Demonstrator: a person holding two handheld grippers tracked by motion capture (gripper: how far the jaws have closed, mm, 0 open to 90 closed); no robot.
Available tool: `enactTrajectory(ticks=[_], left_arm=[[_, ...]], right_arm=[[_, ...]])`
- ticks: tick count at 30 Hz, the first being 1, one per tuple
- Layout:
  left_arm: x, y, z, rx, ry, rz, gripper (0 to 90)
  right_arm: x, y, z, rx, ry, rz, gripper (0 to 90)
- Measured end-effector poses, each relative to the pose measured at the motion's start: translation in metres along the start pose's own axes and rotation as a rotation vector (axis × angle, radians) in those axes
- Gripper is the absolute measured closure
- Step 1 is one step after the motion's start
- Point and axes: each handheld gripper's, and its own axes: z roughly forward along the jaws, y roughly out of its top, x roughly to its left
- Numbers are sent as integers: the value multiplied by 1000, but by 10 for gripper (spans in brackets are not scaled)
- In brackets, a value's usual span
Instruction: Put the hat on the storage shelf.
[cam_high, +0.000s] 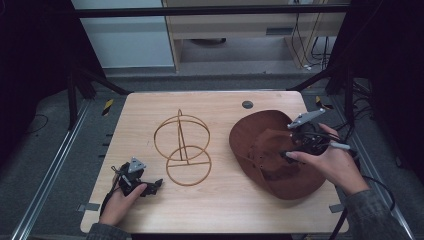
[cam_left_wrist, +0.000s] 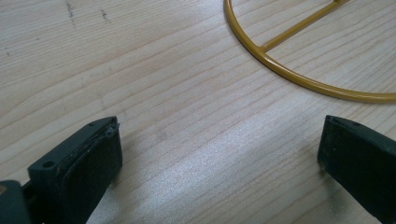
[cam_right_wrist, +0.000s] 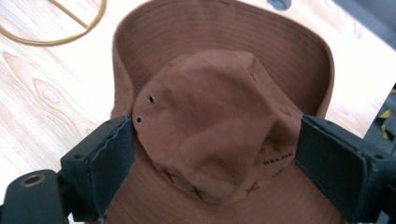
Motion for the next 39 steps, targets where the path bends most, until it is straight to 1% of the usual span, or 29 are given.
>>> enactTrajectory(ticks=[2, 5, 6, 9, 11, 13, 14, 15, 17, 18, 20, 21, 22, 23, 25, 26, 32, 33, 36, 39], left_arm=[[0, 0, 0, 0, 0, 0, 0], [0, 0, 0, -2, 0, -2, 0], [0, 0, 0, -2, 0, -2, 0], [0, 0, 0, 0, 0, 0, 0], [0, 0, 0, -2, 0, -2, 0], [0, 0, 0, -1, 0, 0, 0], [0, 0, 0, -1, 0, 0, 0], [0, 0, 0, -2, 0, -2, 0], [0, 0, 0, -3, 0, -2, 0], [0, 0, 0, -3, 0, -2, 0], [0, 0, 0, -2, 0, -2, 0], [0, 0, 0, -3, 0, -3, 0], [0, 0, 0, -3, 0, -3, 0], [0, 0, 0, -6, 0, -6, 0], [0, 0, 0, -3, 1, -2, 0], [0, 0, 0, -6, 0, -7, 0], [0, 0, 0, -5, 1, -5, 0], [0, 0, 0, -3, 1, -2, 0], [0, 0, 0, -5, 1, -5, 0], [0, 0, 0, -5, 1, -5, 0]], right_arm=[[-8, 0, 3, 20, 11, -2, 109], [-19, 2, 8, 19, 30, 22, 110], [-22, 4, 10, 26, 31, 20, 109], [-29, 11, 18, 48, 33, 21, 103], [-34, 16, 24, 59, 44, 20, 102], [-38, 20, 31, 71, 53, 17, 99], [-38, 20, 31, 71, 53, 17, 99], [-40, 24, 39, 84, 63, 11, 90], [-41, 26, 46, 101, 69, 15, 90], [-41, 26, 46, 101, 69, 15, 90], [-42, 27, 55, 127, 71, 5, 89], [-42, 28, 62, 148, 76, -8, 87], [-42, 28, 62, 148, 76, -8, 87], [-42, 28, 67, 160, 80, -14, 90], [-42, 28, 72, 173, 84, -25, 99], [-42, 28, 74, 182, 84, -28, 104], [-41, 25, 80, 207, 90, -26, 115], [-42, 24, 82, 216, 87, -30, 124], [-42, 24, 83, 218, 89, -33, 134], [-40, 25, 86, 236, 94, -42, 148]])
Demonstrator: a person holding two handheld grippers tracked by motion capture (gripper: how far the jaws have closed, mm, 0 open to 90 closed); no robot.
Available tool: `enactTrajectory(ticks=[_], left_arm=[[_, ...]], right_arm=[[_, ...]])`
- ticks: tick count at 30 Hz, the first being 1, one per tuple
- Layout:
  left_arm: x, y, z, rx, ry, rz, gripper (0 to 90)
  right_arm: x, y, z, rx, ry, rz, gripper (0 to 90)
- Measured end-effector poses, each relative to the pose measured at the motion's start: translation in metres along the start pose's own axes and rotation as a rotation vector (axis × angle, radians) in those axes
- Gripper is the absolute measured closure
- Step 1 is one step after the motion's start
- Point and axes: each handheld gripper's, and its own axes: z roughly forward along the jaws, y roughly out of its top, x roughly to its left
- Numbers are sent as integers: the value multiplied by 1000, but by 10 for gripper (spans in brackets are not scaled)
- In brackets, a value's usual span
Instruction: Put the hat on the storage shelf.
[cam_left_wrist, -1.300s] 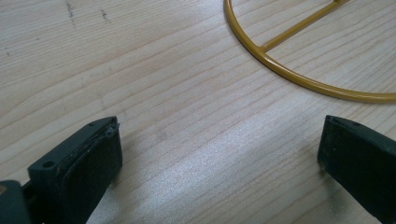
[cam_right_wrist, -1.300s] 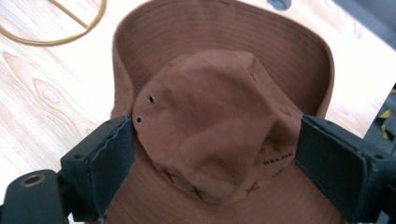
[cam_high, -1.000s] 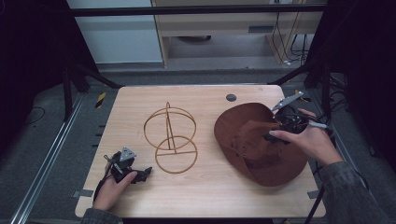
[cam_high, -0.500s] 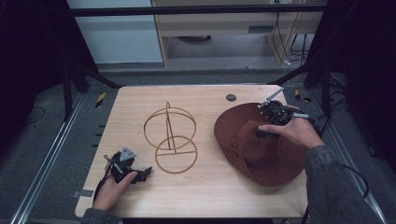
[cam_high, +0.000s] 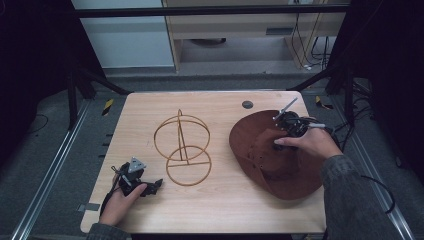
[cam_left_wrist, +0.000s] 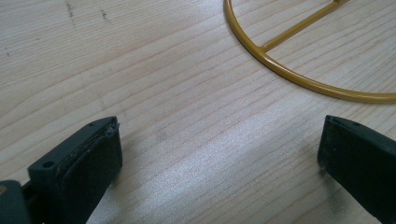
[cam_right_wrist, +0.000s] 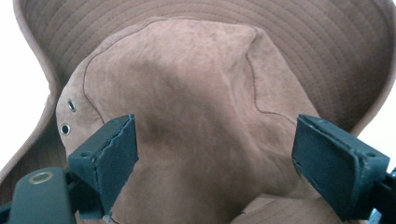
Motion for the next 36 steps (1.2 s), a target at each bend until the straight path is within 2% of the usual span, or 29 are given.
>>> enactTrajectory(ticks=[6, 7, 9, 10, 12, 13, 14, 15, 16, 17, 20, 25, 31, 33, 36], left_arm=[[0, 0, 0, 2, 0, 2, 0], [0, 0, 0, 0, 0, 0, 0], [0, 0, 0, 1, 0, 1, 0], [0, 0, 0, 4, 0, 4, 0], [0, 0, 0, 4, 0, 5, 0], [0, 0, 0, 5, 0, 5, 0], [0, 0, 0, 5, 0, 5, 0], [0, 0, 0, 3, 0, 3, 0], [0, 0, 0, 4, 0, 4, 0], [0, 0, 0, 2, 0, 3, 0], [0, 0, 0, 4, -1, 5, 0], [0, 0, 0, 2, 0, 2, 0], [0, 0, 0, 4, 0, 5, 0], [0, 0, 0, 2, 0, 2, 0], [0, 0, 0, 4, 0, 5, 0]], right_arm=[[2, 1, 3, 12, -7, -5, 199], [2, 0, 5, 9, -1, -7, 243], [2, 0, 6, 13, -5, -14, 265], [2, -2, 8, 13, -6, -21, 351], [1, -3, 8, 14, -1, -28, 447], [1, -3, 8, 14, -1, -28, 447], [1, -4, 8, 14, 0, -32, 502], [0, -4, 8, 13, 4, -36, 650], [0, -4, 8, 13, 4, -36, 650], [-1, -5, 8, 13, 17, -47, 775], [-2, -6, 7, 19, 24, -47, 866], [-3, -7, 0, -12, 38, -38, 889], [-5, -7, -26, -80, 51, -10, 891], [-5, -7, -29, -88, 53, -8, 892], [-4, -8, -43, -133, 61, 3, 892]])
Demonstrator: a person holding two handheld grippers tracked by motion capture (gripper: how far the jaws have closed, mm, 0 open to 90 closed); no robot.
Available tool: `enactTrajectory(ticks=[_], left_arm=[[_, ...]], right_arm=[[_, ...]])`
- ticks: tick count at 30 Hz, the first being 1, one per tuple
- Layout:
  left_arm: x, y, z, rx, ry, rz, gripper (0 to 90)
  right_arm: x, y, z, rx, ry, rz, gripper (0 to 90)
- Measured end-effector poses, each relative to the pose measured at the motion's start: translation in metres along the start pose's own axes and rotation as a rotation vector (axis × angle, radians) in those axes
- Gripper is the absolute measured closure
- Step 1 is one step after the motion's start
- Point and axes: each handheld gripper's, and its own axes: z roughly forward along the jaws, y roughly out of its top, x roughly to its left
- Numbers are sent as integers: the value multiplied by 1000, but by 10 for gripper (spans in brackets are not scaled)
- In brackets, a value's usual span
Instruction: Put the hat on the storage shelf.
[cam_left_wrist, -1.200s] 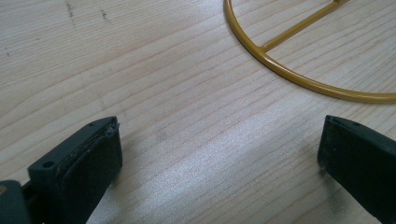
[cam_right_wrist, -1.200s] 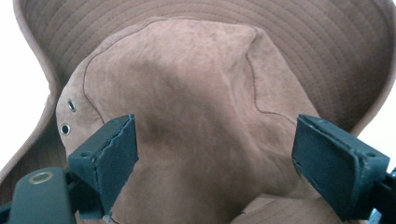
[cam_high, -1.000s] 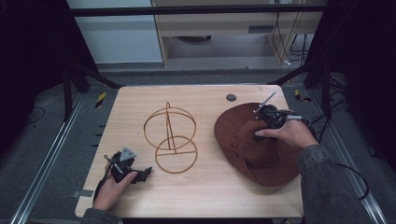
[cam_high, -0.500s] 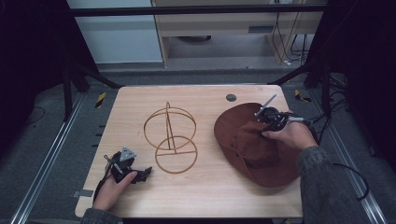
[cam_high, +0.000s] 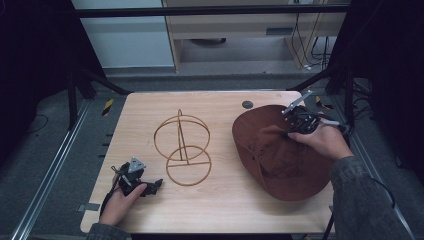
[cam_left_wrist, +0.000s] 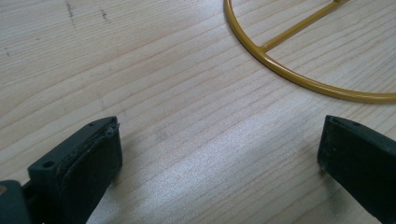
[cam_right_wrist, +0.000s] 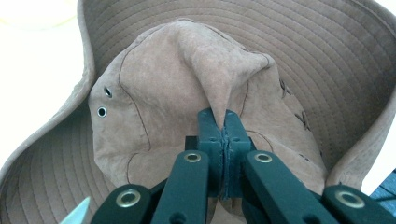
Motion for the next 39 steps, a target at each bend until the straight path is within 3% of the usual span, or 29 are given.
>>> enactTrajectory(ticks=[12, 20, 28, 39], left_arm=[[0, 0, 0, -1, 0, 0, 0], [0, 0, 0, 0, 0, 0, 0], [0, 0, 0, -3, 2, -1, 0], [0, 0, 0, -4, 1, -2, 0]], right_arm=[[4, 8, -23, -70, 10, 14, 891], [14, 17, -50, -167, 21, 34, 892], [22, 25, -85, -286, 12, 18, 892], [40, 43, -115, -369, 3, -13, 892]])
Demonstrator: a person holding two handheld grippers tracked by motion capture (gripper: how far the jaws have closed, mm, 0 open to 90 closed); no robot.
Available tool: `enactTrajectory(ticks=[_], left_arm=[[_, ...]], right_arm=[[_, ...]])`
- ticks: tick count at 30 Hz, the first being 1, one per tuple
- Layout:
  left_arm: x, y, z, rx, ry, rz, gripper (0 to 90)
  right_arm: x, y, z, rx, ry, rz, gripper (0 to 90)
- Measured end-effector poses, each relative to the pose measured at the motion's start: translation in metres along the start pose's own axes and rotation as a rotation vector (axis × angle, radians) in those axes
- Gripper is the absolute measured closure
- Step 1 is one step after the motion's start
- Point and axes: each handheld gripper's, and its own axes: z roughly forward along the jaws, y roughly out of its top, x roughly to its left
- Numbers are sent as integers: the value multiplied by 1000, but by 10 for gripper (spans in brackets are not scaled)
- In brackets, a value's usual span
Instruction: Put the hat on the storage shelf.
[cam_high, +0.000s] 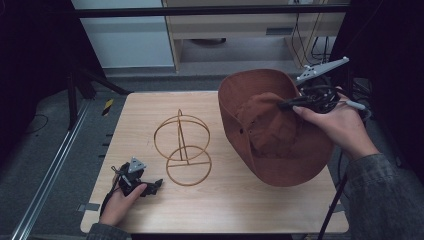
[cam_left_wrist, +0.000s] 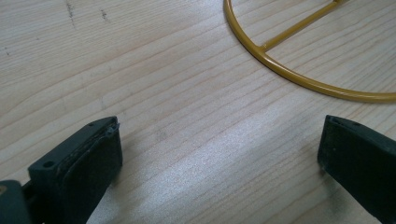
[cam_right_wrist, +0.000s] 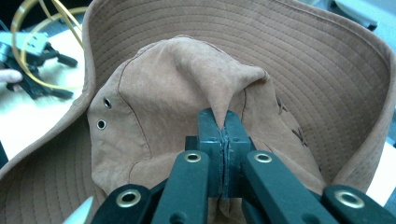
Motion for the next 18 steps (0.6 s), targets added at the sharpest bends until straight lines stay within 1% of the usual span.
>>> enactTrajectory(ticks=[2, 3, 4, 7, 8, 9, 10, 11, 12, 13, 14, 15, 18], left_arm=[[0, 0, 0, 0, 0, 0, 0], [0, 0, 0, 1, 0, 0, 0], [0, 0, 0, 1, 0, 0, 0], [0, 0, 0, 1, 0, 0, 0], [0, 0, 0, 1, 0, 0, 0], [0, 0, 0, 1, 0, 0, 0], [0, 0, 0, 1, -1, 0, 0], [0, 0, 0, 1, -1, 0, 0], [0, 0, 0, 1, 0, 0, 0], [0, 0, 0, 1, 0, 0, 0], [0, 0, 0, 1, 0, 0, 0], [0, 0, 0, 1, 0, 0, 0], [0, 0, 0, 3, -1, 0, 0]], right_arm=[[6, 8, -4, -20, 2, -10, 893], [6, 8, -4, -20, 2, -10, 893], [10, 14, -7, -33, 0, -19, 893], [13, 19, -9, -45, -2, -26, 893], [17, 25, -12, -60, 0, -35, 893], [17, 25, -12, -60, 0, -35, 893], [21, 30, -14, -72, -1, -41, 893], [21, 30, -14, -72, -1, -41, 893], [23, 35, -15, -82, 4, -46, 893], [23, 35, -15, -82, 4, -46, 893], [26, 39, -15, -91, 7, -49, 893], [26, 39, -15, -91, 7, -49, 893], [31, 46, -15, -101, 12, -58, 893]])
